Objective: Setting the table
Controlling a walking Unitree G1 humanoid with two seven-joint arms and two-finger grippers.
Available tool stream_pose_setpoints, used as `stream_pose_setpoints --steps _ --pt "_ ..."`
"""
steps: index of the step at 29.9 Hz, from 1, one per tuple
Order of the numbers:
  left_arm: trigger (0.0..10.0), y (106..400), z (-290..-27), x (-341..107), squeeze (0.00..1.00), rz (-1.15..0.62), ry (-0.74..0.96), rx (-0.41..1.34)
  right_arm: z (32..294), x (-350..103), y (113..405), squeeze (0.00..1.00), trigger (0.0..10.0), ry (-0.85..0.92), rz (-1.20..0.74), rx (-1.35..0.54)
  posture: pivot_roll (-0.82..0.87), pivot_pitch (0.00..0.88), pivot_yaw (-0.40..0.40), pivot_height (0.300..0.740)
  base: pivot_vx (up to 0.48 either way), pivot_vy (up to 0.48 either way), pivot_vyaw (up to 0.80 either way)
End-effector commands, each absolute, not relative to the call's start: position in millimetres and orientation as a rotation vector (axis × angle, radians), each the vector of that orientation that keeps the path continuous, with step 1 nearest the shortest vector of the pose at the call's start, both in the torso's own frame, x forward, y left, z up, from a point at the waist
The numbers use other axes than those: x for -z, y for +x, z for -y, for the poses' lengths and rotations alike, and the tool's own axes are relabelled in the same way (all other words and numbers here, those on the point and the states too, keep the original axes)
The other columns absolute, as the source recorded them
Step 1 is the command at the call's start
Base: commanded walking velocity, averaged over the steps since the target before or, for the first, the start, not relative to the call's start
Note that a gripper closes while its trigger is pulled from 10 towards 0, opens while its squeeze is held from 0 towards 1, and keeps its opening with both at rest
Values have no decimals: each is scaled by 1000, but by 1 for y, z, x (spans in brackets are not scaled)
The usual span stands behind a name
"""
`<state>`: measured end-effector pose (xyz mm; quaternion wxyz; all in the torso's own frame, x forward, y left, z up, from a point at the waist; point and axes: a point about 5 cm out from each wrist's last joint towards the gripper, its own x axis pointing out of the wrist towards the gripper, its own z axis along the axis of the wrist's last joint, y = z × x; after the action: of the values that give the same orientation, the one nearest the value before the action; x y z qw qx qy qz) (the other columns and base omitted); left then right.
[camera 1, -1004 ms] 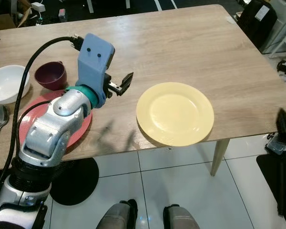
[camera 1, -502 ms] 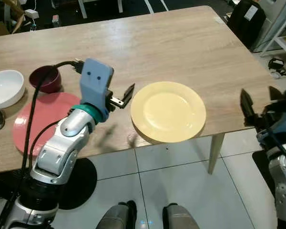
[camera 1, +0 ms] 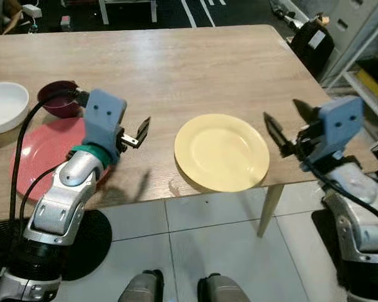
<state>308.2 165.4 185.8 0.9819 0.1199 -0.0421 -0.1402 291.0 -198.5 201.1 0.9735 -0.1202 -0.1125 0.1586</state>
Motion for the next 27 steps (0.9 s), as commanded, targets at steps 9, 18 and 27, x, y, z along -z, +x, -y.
stream_pose_setpoints --steps 9,18,27 --pt "10000 309 -173 -180 0 81 236 235 202 -188 292 0 10000 -202 208 -263 -54 0 -41 740 0 0 0" --pt "10000 309 -171 -178 0 93 225 199 194 -180 298 0 10000 -174 197 -289 -11 0 -58 740 -27 0 0" --pt "10000 308 -175 -177 0 93 241 180 193 -176 299 0 10000 -155 184 -294 14 0 -72 740 -324 0 0"
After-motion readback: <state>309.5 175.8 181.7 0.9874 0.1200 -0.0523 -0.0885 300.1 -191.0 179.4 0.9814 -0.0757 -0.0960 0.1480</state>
